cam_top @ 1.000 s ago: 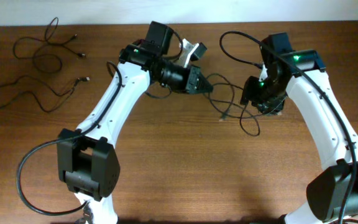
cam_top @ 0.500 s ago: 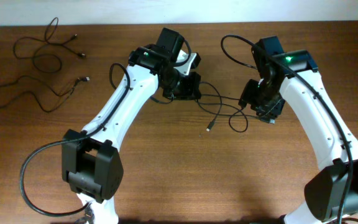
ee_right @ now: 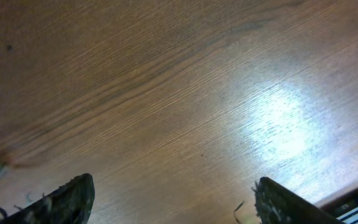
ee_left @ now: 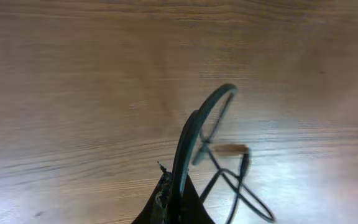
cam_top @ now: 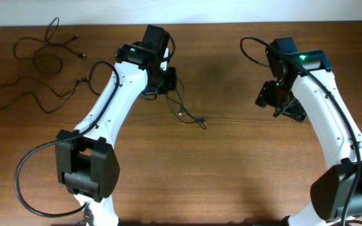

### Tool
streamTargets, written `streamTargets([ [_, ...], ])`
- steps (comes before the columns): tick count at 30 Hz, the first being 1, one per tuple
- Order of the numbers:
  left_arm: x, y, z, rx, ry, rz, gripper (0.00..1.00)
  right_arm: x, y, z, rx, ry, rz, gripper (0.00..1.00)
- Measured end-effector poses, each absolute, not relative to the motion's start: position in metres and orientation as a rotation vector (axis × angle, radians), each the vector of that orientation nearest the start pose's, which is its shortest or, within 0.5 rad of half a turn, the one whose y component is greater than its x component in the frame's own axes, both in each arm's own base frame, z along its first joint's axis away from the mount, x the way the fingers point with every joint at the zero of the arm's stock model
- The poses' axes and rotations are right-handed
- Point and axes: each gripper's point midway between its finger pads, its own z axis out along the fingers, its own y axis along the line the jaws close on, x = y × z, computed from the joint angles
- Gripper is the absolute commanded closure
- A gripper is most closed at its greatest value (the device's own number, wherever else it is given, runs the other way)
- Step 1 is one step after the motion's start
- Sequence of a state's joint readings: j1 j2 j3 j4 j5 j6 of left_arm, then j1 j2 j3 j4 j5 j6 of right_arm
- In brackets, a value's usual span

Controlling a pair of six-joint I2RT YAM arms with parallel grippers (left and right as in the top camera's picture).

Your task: Untangle cables

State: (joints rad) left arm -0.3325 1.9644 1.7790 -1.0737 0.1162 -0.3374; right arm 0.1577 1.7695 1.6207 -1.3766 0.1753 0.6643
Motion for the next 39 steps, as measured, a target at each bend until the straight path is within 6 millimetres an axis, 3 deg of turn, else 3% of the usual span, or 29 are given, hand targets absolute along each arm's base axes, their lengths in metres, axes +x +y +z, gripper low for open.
streamTargets([
  [3, 0.418, -0.190, 0.146, 0.138, 2.832, -0.495, 1.00, 0.343, 0.039, 0.151, 0.676, 2.950, -0.080, 0.12],
  [5, 0.414, -0.217, 0.158, 0.298, 2.771, -0.716, 1.00, 0.348, 0.054, 0.151, 0.592, 2.970, 0.047, 0.10],
  [7, 0.403, -0.243, 0.174, 0.457, 2.691, -0.956, 1.00, 0.351, 0.068, 0.152, 0.513, 2.985, 0.168, 0.10],
  [12, 0.378, -0.277, 0.210, 0.713, 2.469, -1.350, 1.00, 0.350, 0.095, 0.156, 0.380, 3.010, 0.394, 0.10],
  [18, 0.379, -0.287, 0.226, 0.793, 2.339, -1.431, 0.94, 0.347, 0.107, 0.158, 0.309, 3.020, 0.442, 0.09],
  [27, 0.382, -0.292, 0.237, 0.823, 2.258, -1.471, 1.00, 0.341, 0.125, 0.159, 0.211, 3.031, 0.474, 0.09],
  [34, 0.399, -0.283, 0.219, 0.498, 2.492, -1.379, 1.00, 0.339, 0.146, 0.167, 0.065, 3.010, 0.663, 0.09],
  [39, 0.397, -0.288, 0.228, 0.378, 2.521, -1.490, 1.00, 0.339, 0.152, 0.169, 0.027, 2.997, 0.715, 0.10],
])
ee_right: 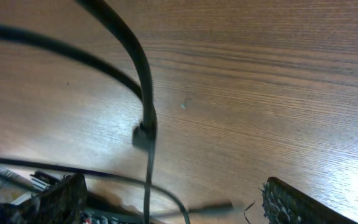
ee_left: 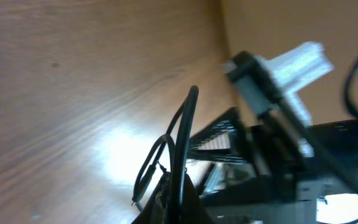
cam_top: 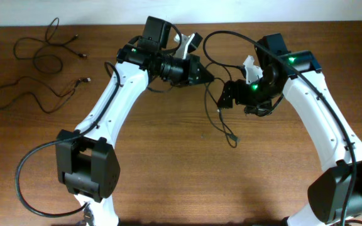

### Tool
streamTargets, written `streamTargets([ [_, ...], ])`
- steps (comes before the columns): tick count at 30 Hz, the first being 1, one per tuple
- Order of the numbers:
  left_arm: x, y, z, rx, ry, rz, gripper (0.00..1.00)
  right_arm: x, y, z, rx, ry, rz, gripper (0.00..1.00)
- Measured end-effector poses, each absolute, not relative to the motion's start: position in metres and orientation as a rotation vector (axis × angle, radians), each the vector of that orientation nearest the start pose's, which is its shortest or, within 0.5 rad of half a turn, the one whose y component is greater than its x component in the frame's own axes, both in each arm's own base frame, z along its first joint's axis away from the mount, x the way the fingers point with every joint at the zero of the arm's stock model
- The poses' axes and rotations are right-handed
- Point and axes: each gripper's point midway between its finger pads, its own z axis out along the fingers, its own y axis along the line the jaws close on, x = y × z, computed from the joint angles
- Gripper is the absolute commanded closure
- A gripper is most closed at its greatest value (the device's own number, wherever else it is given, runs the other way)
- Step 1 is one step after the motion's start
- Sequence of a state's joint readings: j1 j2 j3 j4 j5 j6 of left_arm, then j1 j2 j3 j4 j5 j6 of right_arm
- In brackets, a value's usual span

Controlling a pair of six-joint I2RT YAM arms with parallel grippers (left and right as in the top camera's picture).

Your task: Untangle cables

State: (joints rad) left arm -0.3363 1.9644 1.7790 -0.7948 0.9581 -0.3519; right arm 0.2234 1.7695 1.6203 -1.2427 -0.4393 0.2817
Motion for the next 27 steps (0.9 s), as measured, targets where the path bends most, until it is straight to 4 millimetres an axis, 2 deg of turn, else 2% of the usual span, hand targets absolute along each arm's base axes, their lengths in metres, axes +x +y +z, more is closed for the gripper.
streamTargets([
  [2, 0.394, -0.293, 0.238, 0.384, 2.490, -1.578, 0.94, 0.342, 0.153, 0.170, 0.018, 2.981, 0.717, 0.11],
  [4, 0.389, -0.296, 0.246, 0.398, 2.466, -1.657, 0.93, 0.345, 0.150, 0.169, 0.032, 2.977, 0.684, 0.12],
  [7, 0.381, -0.299, 0.254, 0.419, 2.444, -1.745, 0.93, 0.350, 0.130, 0.161, 0.170, 2.992, 0.507, 0.19],
  [10, 0.380, -0.298, 0.250, 0.402, 2.470, -1.734, 0.92, 0.352, 0.114, 0.157, 0.284, 2.992, 0.367, 0.26],
  [12, 0.379, -0.294, 0.240, 0.349, 2.539, -1.673, 0.89, 0.354, 0.103, 0.155, 0.354, 2.980, 0.278, 0.29],
  [15, 0.379, -0.286, 0.218, 0.269, 2.656, -1.519, 0.82, 0.355, 0.096, 0.154, 0.396, 2.968, 0.218, 0.28],
  [17, 0.380, -0.282, 0.208, 0.240, 2.702, -1.427, 0.72, 0.356, 0.094, 0.154, 0.414, 2.964, 0.206, 0.26],
  [19, 0.381, -0.283, 0.204, 0.241, 2.714, -1.379, 0.62, 0.355, 0.095, 0.154, 0.426, 2.963, 0.210, 0.15],
  [20, 0.381, -0.284, 0.204, 0.254, 2.708, -1.373, 0.60, 0.355, 0.095, 0.154, 0.435, 2.964, 0.216, 0.14],
  [21, 0.382, -0.286, 0.205, 0.265, 2.697, -1.377, 0.50, 0.355, 0.097, 0.154, 0.434, 2.965, 0.227, 0.13],
  [24, 0.385, -0.292, 0.209, 0.314, 2.652, -1.381, 0.51, 0.354, 0.101, 0.155, 0.433, 2.973, 0.266, 0.12],
  [27, 0.387, -0.290, 0.204, 0.308, 2.663, -1.329, 0.58, 0.353, 0.104, 0.155, 0.432, 2.977, 0.288, 0.11],
])
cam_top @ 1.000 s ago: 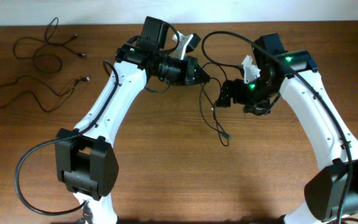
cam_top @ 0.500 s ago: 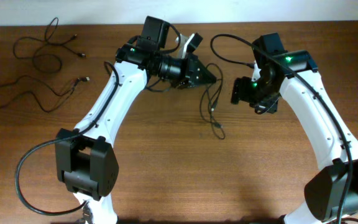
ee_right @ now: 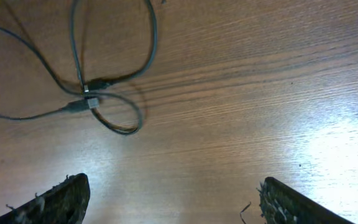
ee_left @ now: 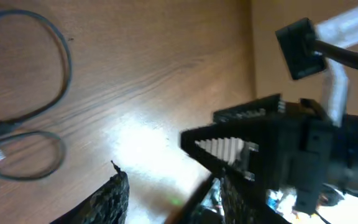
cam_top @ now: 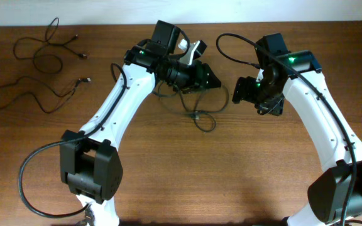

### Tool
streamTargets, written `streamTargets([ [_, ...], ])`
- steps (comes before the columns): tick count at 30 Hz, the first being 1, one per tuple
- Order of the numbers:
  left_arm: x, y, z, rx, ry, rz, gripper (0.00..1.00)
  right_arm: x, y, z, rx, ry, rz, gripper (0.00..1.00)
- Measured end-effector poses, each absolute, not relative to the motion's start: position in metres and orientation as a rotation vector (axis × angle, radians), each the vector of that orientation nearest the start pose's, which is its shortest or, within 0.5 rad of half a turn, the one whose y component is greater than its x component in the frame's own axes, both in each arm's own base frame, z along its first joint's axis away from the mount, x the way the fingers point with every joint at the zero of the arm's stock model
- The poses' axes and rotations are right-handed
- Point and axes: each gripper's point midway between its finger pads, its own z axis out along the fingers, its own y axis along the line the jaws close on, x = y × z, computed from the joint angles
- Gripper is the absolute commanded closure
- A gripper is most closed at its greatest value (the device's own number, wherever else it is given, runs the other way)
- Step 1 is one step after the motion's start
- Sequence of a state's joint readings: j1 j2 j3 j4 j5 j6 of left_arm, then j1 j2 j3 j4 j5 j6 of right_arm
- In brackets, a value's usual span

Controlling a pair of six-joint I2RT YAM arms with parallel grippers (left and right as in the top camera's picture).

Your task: Untangle cables

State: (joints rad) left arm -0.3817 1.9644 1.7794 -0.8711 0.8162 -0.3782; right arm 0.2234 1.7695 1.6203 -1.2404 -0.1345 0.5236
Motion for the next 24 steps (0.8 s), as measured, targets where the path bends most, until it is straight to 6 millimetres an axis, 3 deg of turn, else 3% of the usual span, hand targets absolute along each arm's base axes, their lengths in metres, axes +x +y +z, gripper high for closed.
streamTargets([
  [5, 0.392, -0.259, 0.171, 0.205, 2.803, -0.982, 0.41, 0.353, 0.105, 0.155, 0.432, 2.980, 0.302, 0.09],
  [7, 0.392, -0.231, 0.152, 0.228, 2.867, -0.719, 0.49, 0.353, 0.105, 0.155, 0.431, 2.980, 0.303, 0.07],
  [9, 0.392, -0.217, 0.144, 0.234, 2.889, -0.589, 0.50, 0.353, 0.106, 0.155, 0.432, 2.979, 0.304, 0.07],
  [11, 0.395, -0.197, 0.132, 0.199, 2.909, -0.413, 0.30, 0.353, 0.106, 0.155, 0.430, 2.981, 0.307, 0.07],
  [14, 0.402, -0.174, 0.121, 0.098, 2.910, -0.224, 0.28, 0.353, 0.106, 0.155, 0.431, 2.981, 0.308, 0.06],
  [21, 0.427, -0.139, 0.095, -0.055, 2.892, -0.044, 0.22, 0.351, 0.106, 0.155, 0.434, 2.987, 0.305, 0.04],
  [24, 0.445, -0.122, 0.076, -0.121, 2.870, -0.002, 0.25, 0.351, 0.106, 0.155, 0.432, 2.988, 0.304, 0.04],
])
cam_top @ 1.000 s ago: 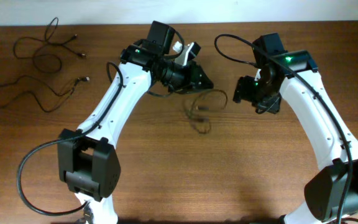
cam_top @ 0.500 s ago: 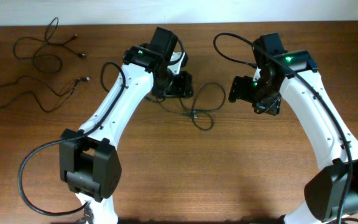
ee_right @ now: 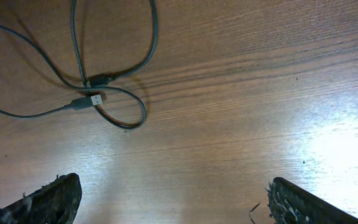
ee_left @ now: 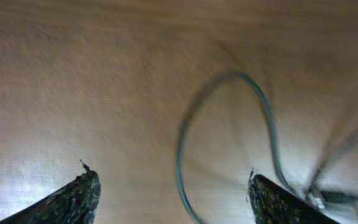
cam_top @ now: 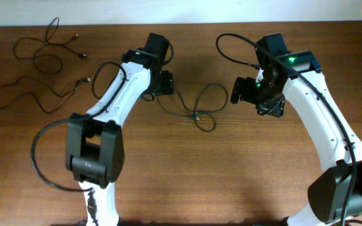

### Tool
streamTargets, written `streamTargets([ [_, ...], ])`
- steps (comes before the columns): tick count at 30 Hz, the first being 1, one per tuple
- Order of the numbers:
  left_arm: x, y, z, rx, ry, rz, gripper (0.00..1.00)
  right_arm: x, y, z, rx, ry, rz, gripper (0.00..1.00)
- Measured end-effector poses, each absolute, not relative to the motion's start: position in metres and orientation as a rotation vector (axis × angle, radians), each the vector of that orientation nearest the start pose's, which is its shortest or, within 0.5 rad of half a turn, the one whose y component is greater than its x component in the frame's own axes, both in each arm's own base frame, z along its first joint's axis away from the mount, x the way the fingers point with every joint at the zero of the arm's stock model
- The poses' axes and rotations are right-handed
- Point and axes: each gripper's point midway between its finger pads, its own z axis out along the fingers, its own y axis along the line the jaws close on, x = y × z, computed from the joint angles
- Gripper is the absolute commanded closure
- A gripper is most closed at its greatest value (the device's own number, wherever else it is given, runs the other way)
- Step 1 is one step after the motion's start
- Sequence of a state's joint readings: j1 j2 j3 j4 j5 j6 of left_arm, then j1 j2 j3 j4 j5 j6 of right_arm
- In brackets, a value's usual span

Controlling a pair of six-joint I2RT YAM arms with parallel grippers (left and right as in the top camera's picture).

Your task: Untangle cables

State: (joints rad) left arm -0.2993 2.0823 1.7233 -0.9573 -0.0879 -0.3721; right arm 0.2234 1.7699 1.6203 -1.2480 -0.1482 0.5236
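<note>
A thin dark cable (cam_top: 197, 115) lies in loose loops on the wooden table between the two arms, with its plugs near the middle. My left gripper (cam_top: 165, 83) hangs open above the cable's left end; in the left wrist view a blurred loop of the cable (ee_left: 182, 146) runs between the spread fingers (ee_left: 79, 199). My right gripper (cam_top: 239, 91) is open just right of the loops. The right wrist view shows the cable (ee_right: 151, 37) and a USB plug (ee_right: 92, 99) ahead of the empty gripper (ee_right: 173, 183).
Two more thin dark cables lie at the table's far left, one (cam_top: 43, 56) near the back edge and one (cam_top: 24, 91) in front of it. The arms' own black hoses arch above both wrists.
My left gripper, which was open and reached out to the right over the cable, now points down further left over the cable's left end. The cable and the right arm have hardly moved.
First my left gripper was shut on the cable left of centre, with the right gripper open far to the right. Then the left held the cable raised mid-table beside the open right gripper. Afterwards both were open, the cable spread on the table, where it stays.
</note>
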Motion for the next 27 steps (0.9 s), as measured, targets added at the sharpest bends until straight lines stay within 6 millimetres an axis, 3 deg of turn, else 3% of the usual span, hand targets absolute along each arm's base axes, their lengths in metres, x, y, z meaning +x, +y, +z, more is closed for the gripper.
streamTargets([
  [4, 0.458, -0.109, 0.056, -0.158, 2.880, -0.034, 0.26, 0.351, 0.106, 0.155, 0.432, 2.986, 0.305, 0.03],
  [8, 0.456, -0.118, 0.037, -0.084, 2.936, -0.147, 0.36, 0.354, 0.106, 0.155, 0.429, 2.977, 0.310, 0.03],
  [10, 0.452, -0.126, 0.030, -0.042, 2.959, -0.194, 0.50, 0.354, 0.106, 0.155, 0.430, 2.977, 0.310, 0.03],
  [13, 0.449, -0.136, 0.027, 0.012, 2.968, -0.255, 0.92, 0.354, 0.106, 0.155, 0.430, 2.977, 0.310, 0.03],
  [14, 0.449, -0.138, 0.027, 0.026, 2.966, -0.267, 1.00, 0.354, 0.106, 0.155, 0.430, 2.977, 0.310, 0.03],
  [18, 0.442, -0.143, 0.029, 0.055, 2.995, -0.324, 1.00, 0.354, 0.106, 0.155, 0.429, 2.977, 0.310, 0.03],
  [20, 0.437, -0.148, 0.039, 0.056, 3.019, -0.368, 1.00, 0.354, 0.106, 0.155, 0.430, 2.977, 0.310, 0.03],
  [23, 0.447, -0.162, 0.078, 0.098, 2.977, -0.474, 1.00, 0.354, 0.107, 0.155, 0.429, 2.977, 0.312, 0.03],
  [26, 0.459, -0.185, 0.156, 0.227, 2.805, -0.631, 1.00, 0.356, 0.118, 0.158, 0.384, 2.972, 0.413, 0.03],
  [27, 0.459, -0.194, 0.193, 0.286, 2.713, -0.679, 1.00, 0.359, 0.126, 0.161, 0.345, 2.961, 0.479, 0.03],
])
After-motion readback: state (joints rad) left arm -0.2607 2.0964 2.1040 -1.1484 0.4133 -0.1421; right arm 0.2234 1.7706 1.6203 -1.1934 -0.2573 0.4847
